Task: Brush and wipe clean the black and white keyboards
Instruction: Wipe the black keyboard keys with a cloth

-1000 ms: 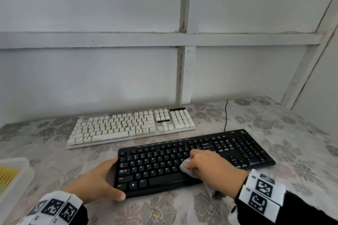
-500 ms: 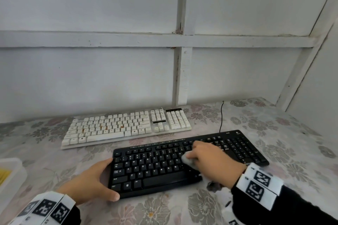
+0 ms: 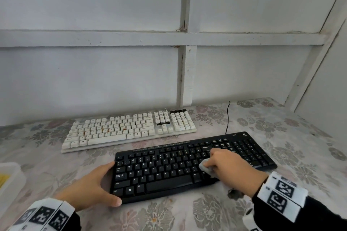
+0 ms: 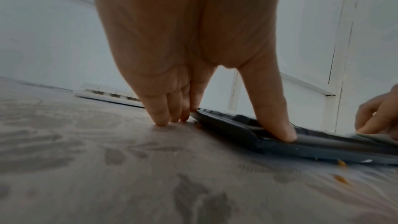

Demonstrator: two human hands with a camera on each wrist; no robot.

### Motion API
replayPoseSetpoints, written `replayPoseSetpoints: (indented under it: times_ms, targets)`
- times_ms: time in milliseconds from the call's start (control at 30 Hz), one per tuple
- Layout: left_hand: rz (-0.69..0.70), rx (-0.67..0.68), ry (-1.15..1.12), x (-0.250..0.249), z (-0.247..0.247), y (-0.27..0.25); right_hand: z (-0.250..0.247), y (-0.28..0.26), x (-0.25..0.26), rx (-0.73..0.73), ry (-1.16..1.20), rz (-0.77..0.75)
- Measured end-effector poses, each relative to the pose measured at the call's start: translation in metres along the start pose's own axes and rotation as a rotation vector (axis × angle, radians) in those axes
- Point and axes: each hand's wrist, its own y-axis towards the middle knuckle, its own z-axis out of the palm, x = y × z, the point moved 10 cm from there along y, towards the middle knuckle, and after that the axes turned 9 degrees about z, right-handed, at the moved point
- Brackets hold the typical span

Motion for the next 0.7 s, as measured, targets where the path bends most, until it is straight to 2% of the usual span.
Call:
replayPoseSetpoints:
  times_ms: [133,300,467,567,633,700]
  targets:
    - [0.014,0.0,-0.035,-0.002,0.0,0.0,-0.009,-0.006,-0.037,0.007,-0.019,0.054]
    - [0.028,-0.004,-0.048,-0.005,0.0,0.0,-0.015,-0.006,-0.087,0.031,-0.107,0.213]
    - [0.054,0.006,-0.079,-0.013,0.003,-0.001,-0.022,-0.008,-0.092,0.081,-0.144,0.22]
    - [0.03,0.004,-0.024,-0.005,0.001,-0.001,-0.033,-0.005,-0.085,-0.026,-0.094,0.199]
    - [0.007,-0.006,0.003,0.002,-0.002,0.0,-0.037,-0.007,-0.071,-0.084,-0.069,0.126]
    - [-0.005,-0.008,0.026,0.006,-0.003,0.001,-0.025,-0.011,-0.063,-0.042,-0.029,0.045]
